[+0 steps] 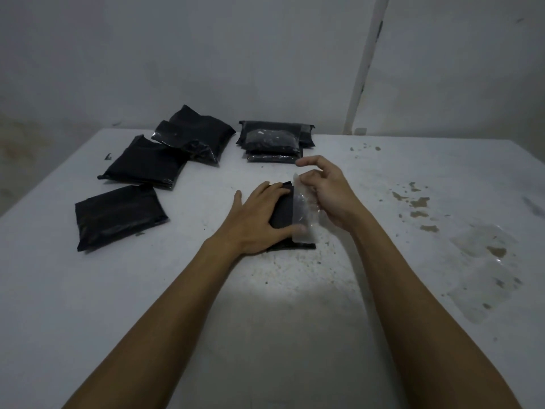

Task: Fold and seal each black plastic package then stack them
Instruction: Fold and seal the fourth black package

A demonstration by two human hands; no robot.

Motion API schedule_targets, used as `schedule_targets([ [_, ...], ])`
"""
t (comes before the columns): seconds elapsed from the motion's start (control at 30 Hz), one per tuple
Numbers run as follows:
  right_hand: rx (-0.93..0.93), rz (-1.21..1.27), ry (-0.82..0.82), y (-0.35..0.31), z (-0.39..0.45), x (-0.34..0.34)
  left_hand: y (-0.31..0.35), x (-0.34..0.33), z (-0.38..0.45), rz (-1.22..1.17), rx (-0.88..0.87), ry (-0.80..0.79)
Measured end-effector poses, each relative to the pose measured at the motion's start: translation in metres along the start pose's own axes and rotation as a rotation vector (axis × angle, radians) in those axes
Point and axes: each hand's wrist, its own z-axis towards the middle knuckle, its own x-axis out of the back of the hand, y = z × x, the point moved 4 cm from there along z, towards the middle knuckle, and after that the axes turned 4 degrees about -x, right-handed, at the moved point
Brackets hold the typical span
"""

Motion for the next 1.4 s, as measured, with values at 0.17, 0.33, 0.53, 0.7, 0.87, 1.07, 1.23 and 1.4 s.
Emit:
schedule_targets([
  [0.17, 0.066, -0.116, 0.049, 0.012, 0.003, -0.008, 0.002, -0.001, -0.002, -0.040, -0.017, -0.034],
  [0.33, 0.119, -0.120, 0.106, 0.021, 0.006, -0.012, 0.000, -0.004, -0.002, -0.057, -0.007, -0.049],
  [0.53, 0.174, -0.182, 0.134, 0.022, 0.009, -0.015, -0.001, -0.007, -0.003, -0.094, 0.006, -0.054],
  [0.7, 0.196, -0.228, 0.170, 0.024, 0.012, -0.016, 0.000, -0.006, -0.001, -0.091, 0.001, -0.054],
  [0.87, 0.209, -0.274, 0.191, 0.025, 0.013, -0.017, 0.000, -0.006, 0.000, -0.069, -0.001, -0.060],
  [1.07, 0.223, -0.298, 0.192, 0.025, 0.016, -0.017, -0.001, -0.007, 0.000, -0.061, -0.002, -0.038],
  [1.23, 0.229, -0.314, 0.203, 0.025, 0.017, -0.017, -0.002, -0.007, 0.001, -0.083, -0.003, -0.014],
  [1.4, 0.240, -0.318, 0.204, 0.026, 0.018, -0.017, -0.002, -0.007, 0.001, -0.082, -0.005, -0.009],
])
